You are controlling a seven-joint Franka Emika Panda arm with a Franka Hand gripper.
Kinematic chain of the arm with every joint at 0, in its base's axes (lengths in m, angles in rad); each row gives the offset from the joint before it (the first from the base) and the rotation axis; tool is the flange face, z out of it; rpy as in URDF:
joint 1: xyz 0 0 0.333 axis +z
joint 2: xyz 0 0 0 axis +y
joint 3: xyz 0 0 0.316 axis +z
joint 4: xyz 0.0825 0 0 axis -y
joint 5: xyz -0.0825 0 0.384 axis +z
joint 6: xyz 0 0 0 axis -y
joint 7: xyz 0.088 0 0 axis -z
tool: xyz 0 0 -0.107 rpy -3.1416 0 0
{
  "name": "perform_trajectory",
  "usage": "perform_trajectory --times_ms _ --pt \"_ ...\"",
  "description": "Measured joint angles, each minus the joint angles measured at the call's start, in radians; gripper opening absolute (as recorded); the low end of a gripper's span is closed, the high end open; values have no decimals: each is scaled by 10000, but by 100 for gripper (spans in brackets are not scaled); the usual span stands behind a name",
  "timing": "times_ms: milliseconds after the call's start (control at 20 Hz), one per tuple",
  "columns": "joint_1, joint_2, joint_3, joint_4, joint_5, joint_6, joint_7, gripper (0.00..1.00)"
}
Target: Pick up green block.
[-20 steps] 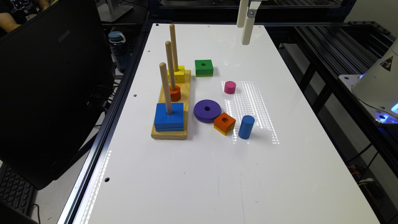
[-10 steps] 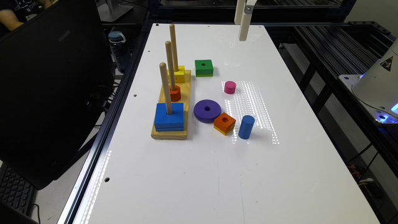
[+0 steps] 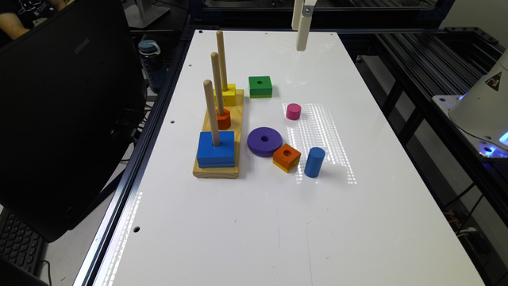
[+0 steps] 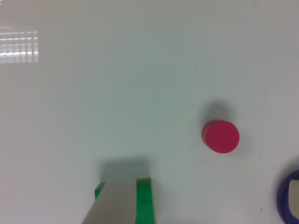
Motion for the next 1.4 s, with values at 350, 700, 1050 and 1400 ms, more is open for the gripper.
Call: perform_trajectory --times_ms 350,700,1050,1400 --pt "-166 271 -3 269 -27 0 -148 100" --pt "-596 658 -11 694 -66 0 -571 100" --pt "-656 824 -22 850 -179 0 -579 100" --pt "-855 920 -24 980 -200 0 -742 100"
